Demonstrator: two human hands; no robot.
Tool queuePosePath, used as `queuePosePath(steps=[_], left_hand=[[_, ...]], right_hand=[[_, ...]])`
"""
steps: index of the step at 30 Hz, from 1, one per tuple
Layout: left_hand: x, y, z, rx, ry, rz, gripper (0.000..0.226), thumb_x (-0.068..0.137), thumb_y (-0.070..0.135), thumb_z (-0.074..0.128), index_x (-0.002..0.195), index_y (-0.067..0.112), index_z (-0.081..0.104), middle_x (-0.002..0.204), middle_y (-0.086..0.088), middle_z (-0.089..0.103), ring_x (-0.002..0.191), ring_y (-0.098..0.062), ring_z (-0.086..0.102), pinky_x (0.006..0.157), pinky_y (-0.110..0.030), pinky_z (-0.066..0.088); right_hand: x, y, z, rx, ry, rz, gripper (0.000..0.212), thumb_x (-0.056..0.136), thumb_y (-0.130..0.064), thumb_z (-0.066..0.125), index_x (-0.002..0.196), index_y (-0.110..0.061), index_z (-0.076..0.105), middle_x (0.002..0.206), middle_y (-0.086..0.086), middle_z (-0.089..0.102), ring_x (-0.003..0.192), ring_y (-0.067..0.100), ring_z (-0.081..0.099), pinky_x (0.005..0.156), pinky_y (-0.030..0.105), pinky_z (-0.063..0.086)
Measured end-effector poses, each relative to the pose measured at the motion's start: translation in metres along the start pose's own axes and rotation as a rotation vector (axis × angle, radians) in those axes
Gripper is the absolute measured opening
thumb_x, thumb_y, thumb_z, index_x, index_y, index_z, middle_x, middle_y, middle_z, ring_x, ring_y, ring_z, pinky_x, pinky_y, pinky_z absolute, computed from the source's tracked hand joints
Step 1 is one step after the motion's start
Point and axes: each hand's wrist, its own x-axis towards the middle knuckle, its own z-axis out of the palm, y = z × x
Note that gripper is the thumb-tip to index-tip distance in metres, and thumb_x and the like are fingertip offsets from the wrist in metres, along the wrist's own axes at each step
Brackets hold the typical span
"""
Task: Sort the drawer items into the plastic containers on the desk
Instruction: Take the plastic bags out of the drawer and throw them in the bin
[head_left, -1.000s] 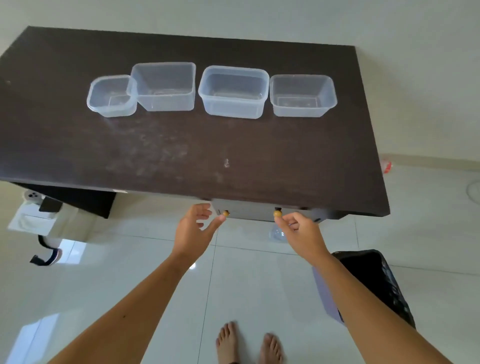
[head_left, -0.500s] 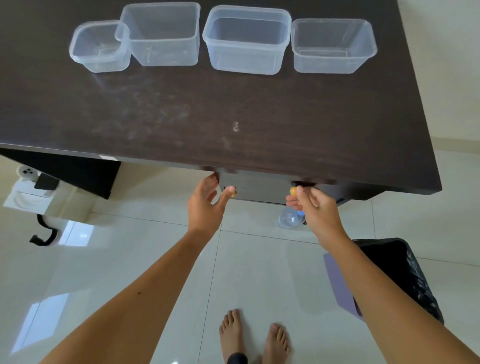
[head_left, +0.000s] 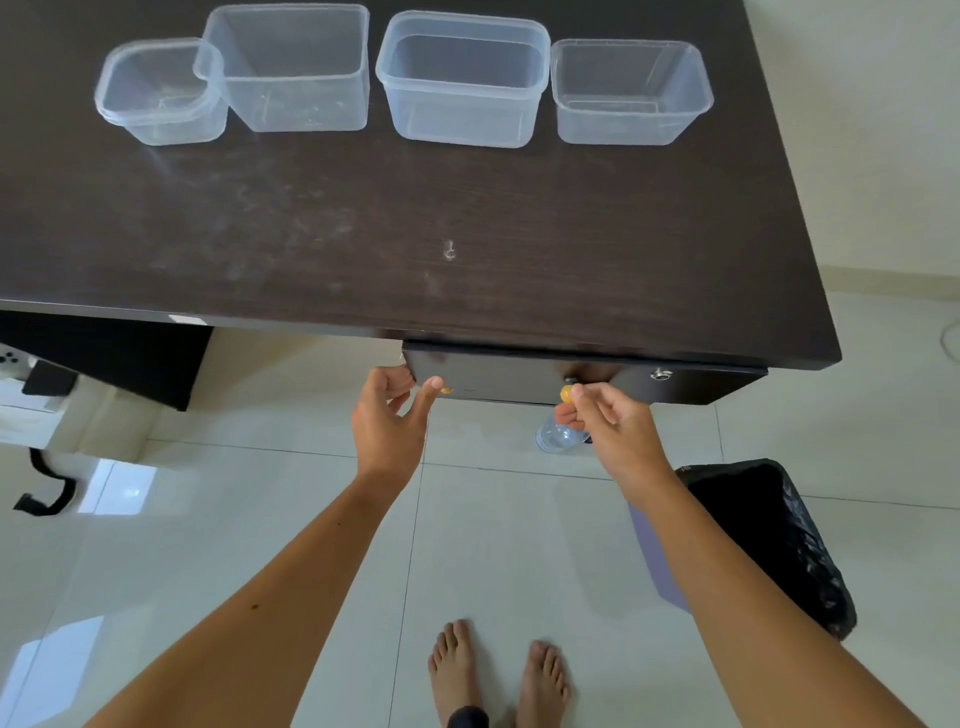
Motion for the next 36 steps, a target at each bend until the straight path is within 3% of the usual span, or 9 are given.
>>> queuePosePath(steps=[6, 10, 19, 25, 29, 36], left_hand=[[-0.011, 0.0, -0.009, 0.01, 0.0, 0.021, 0.029, 0.093, 0.034, 0.079, 0.103, 0.012, 0.062, 0.099, 0.005, 0.068, 0.099, -0.014, 0.067, 0.095, -0.019, 0.054], [-0.018, -0.001, -0.015, 0.062, 0.007, 0.033, 0.027, 0.096, 0.032, 0.076, 0.093, 0.01, 0.06, 0.088, 0.005, 0.065, 0.084, -0.004, 0.062, 0.074, -0.005, 0.048], [-0.078, -0.039, -0.043, 0.13, -0.046, 0.008, 0.026, 0.095, 0.03, 0.075, 0.086, 0.016, 0.054, 0.088, -0.001, 0.068, 0.088, -0.024, 0.066, 0.08, -0.035, 0.057], [-0.119, -0.056, -0.057, 0.181, -0.051, -0.011, 0.023, 0.096, 0.03, 0.073, 0.09, 0.019, 0.053, 0.092, 0.003, 0.067, 0.092, -0.023, 0.067, 0.08, -0.038, 0.058], [-0.14, -0.06, -0.062, 0.153, -0.03, 0.007, 0.022, 0.097, 0.029, 0.072, 0.091, 0.016, 0.055, 0.091, 0.005, 0.066, 0.089, -0.014, 0.065, 0.081, -0.034, 0.056], [-0.164, -0.072, -0.074, 0.145, -0.042, 0.031, 0.023, 0.098, 0.027, 0.072, 0.09, 0.015, 0.054, 0.09, 0.001, 0.068, 0.088, -0.022, 0.067, 0.08, -0.035, 0.056]], right_hand=[[-0.014, 0.005, 0.002, 0.012, 0.016, 0.016, 0.023, 0.107, -0.025, 0.06, 0.106, -0.007, 0.075, 0.092, 0.007, 0.081, 0.083, 0.01, 0.076, 0.088, 0.028, 0.059], [-0.025, 0.006, 0.002, 0.012, 0.007, 0.032, 0.019, 0.107, -0.02, 0.06, 0.103, -0.01, 0.075, 0.093, 0.01, 0.08, 0.085, 0.014, 0.077, 0.084, 0.026, 0.058], [-0.102, 0.039, 0.0, 0.078, 0.016, 0.097, 0.019, 0.105, -0.018, 0.063, 0.1, -0.004, 0.074, 0.09, 0.011, 0.081, 0.088, 0.024, 0.079, 0.084, 0.024, 0.06], [-0.144, 0.055, -0.004, 0.058, -0.001, 0.119, 0.017, 0.105, -0.018, 0.063, 0.101, -0.006, 0.075, 0.091, 0.009, 0.082, 0.09, 0.023, 0.08, 0.088, 0.028, 0.061], [-0.162, 0.058, -0.006, 0.041, -0.017, 0.113, 0.019, 0.106, -0.018, 0.063, 0.103, -0.004, 0.075, 0.092, 0.009, 0.081, 0.091, 0.022, 0.079, 0.087, 0.027, 0.061], [-0.19, 0.071, -0.005, 0.037, -0.017, 0.123, 0.018, 0.105, -0.022, 0.064, 0.102, -0.009, 0.075, 0.093, 0.007, 0.082, 0.092, 0.022, 0.079, 0.089, 0.029, 0.061]])
